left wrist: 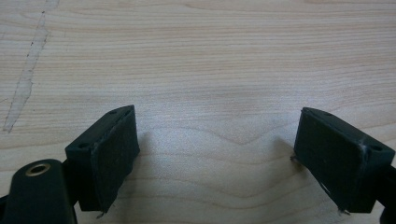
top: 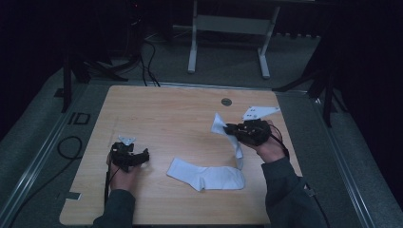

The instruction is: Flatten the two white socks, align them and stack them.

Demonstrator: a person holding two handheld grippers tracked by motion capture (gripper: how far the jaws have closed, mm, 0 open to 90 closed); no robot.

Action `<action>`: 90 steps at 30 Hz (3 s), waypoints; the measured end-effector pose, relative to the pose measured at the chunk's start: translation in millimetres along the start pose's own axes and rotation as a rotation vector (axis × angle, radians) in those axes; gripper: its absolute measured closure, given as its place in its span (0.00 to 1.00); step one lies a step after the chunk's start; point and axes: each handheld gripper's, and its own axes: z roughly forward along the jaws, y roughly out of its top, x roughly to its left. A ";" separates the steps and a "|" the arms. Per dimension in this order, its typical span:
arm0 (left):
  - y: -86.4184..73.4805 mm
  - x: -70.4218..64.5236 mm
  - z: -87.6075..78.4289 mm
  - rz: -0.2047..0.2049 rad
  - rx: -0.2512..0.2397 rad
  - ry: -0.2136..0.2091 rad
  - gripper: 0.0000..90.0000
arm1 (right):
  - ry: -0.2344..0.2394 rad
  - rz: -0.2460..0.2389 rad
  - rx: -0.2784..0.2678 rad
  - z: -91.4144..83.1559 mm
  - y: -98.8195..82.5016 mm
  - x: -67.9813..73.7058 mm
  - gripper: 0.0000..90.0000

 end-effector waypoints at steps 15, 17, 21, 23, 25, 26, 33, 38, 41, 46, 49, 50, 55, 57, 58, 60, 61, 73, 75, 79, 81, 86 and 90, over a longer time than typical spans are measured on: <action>0.0 -0.2 0.3 -0.002 -0.003 0.000 0.15 | 0.053 -0.033 -0.065 -24.1 8.9 26.7 0.91; 0.0 0.0 0.1 0.000 -0.001 0.000 0.15 | 0.056 -0.032 -0.064 -24.8 8.5 28.4 0.91; 0.1 0.0 -0.1 0.001 0.001 0.000 0.15 | 0.076 -0.047 -0.074 -31.0 7.3 39.7 0.91; 0.1 0.0 -0.1 0.000 0.001 0.000 0.15 | 0.080 -0.055 -0.078 -32.9 7.2 43.1 0.91; 0.1 0.0 -0.1 0.000 0.001 0.000 0.15 | 0.083 -0.060 -0.075 -33.8 6.7 45.4 0.91; 0.1 0.0 -0.1 0.000 0.001 0.000 0.15 | 0.086 -0.060 -0.075 -33.5 5.8 46.7 0.91; 0.0 0.0 0.1 0.000 -0.001 0.000 0.15 | 0.104 -0.053 -0.048 -26.9 -0.8 53.0 0.91; 0.0 0.0 0.1 0.001 -0.001 0.001 0.15 | 0.127 -0.038 -0.022 -13.3 -7.4 58.5 0.91; -0.1 0.0 0.1 0.001 -0.002 0.001 0.15 | 0.141 -0.025 0.000 -1.2 -13.4 61.8 0.91; -0.1 0.0 0.2 0.001 -0.003 0.001 0.15 | 0.161 0.003 0.031 18.5 -23.2 66.0 0.90; -0.1 -0.1 0.2 0.000 -0.003 0.002 0.15 | 0.170 0.022 0.041 29.6 -27.4 67.9 0.91; -0.1 -0.4 0.2 -0.001 -0.003 0.003 0.15 | 0.169 0.026 0.046 33.0 -28.3 68.9 0.91; -0.1 -1.2 0.1 -0.005 -0.005 0.005 0.16 | 0.168 0.038 0.061 48.4 -31.9 74.0 0.90; -0.7 -2.3 -0.6 -0.009 -0.008 0.008 0.16 | 0.169 0.043 0.072 55.0 -33.5 76.3 0.90; -1.2 -2.6 -1.3 -0.005 -0.010 0.007 0.18 | 0.166 0.048 0.079 59.3 -34.3 78.1 0.90; -1.7 -4.8 -3.8 -0.006 -0.014 0.005 0.26 | 0.153 0.047 0.091 66.1 -35.4 80.7 0.90; -1.7 -5.6 -4.6 -0.004 -0.014 0.005 0.29 | 0.148 0.049 0.098 69.8 -35.9 82.1 0.90; -2.2 -10.3 -13.2 0.006 0.004 -0.039 0.65 | 0.121 0.063 0.194 113.1 -37.8 102.4 0.90; -2.2 -8.1 -15.0 -0.020 0.004 -0.075 0.74 | 0.117 0.066 0.207 119.6 -37.9 105.1 0.90; -2.2 -8.7 -18.0 -0.031 0.000 -0.118 0.88 | 0.101 0.071 0.237 134.1 -38.8 109.3 0.91; -2.3 -11.8 -19.5 -0.017 0.000 -0.143 0.93 | 0.100 0.084 0.248 139.9 -39.8 110.4 0.91; -3.2 -26.3 -24.2 0.042 -0.002 -0.200 0.96 | 0.091 0.111 0.271 149.6 -44.7 110.7 0.90; -4.1 -37.7 -29.3 0.088 -0.009 -0.232 0.96 | 0.088 0.125 0.281 152.1 -47.5 109.7 0.90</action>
